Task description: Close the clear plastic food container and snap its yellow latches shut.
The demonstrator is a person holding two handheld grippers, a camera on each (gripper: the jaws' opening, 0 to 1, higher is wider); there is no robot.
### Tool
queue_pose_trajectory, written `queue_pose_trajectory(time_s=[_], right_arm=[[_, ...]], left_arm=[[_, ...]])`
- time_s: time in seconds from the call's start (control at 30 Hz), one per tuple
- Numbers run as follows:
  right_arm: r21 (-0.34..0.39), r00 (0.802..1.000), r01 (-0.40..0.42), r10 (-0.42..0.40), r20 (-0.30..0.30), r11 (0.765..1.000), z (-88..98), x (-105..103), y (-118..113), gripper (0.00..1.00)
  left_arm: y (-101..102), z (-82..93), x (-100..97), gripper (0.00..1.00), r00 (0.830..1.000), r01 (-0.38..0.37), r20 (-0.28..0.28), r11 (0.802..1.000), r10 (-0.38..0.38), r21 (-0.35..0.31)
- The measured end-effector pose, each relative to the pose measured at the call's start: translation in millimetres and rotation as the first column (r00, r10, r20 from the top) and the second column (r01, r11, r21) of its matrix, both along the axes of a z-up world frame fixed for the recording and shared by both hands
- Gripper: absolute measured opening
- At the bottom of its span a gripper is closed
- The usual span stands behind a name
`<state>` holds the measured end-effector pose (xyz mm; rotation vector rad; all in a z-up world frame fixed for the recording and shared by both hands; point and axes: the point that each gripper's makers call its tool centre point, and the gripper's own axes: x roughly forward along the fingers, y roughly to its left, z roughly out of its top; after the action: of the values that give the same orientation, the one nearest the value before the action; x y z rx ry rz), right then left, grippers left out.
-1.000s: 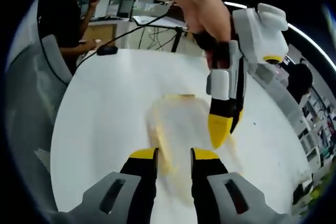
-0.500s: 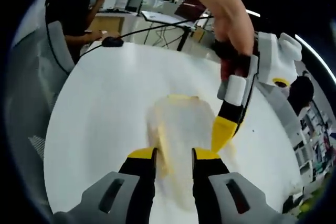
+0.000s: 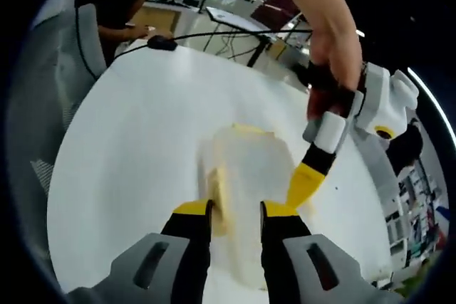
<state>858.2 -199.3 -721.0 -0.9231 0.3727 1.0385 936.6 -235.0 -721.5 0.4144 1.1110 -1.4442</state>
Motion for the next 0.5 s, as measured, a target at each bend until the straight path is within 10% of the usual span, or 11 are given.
queue_pose_trajectory(time_s=[0.5], right_arm=[[-0.008, 1.0, 0.017, -0.017, 0.001, 1.0, 0.4, 2.7, -1.0, 0.22]], left_arm=[[-0.7, 0.2, -2.3, 0.3, 1.0, 0.005, -0.003, 1.0, -0.004, 0.029]])
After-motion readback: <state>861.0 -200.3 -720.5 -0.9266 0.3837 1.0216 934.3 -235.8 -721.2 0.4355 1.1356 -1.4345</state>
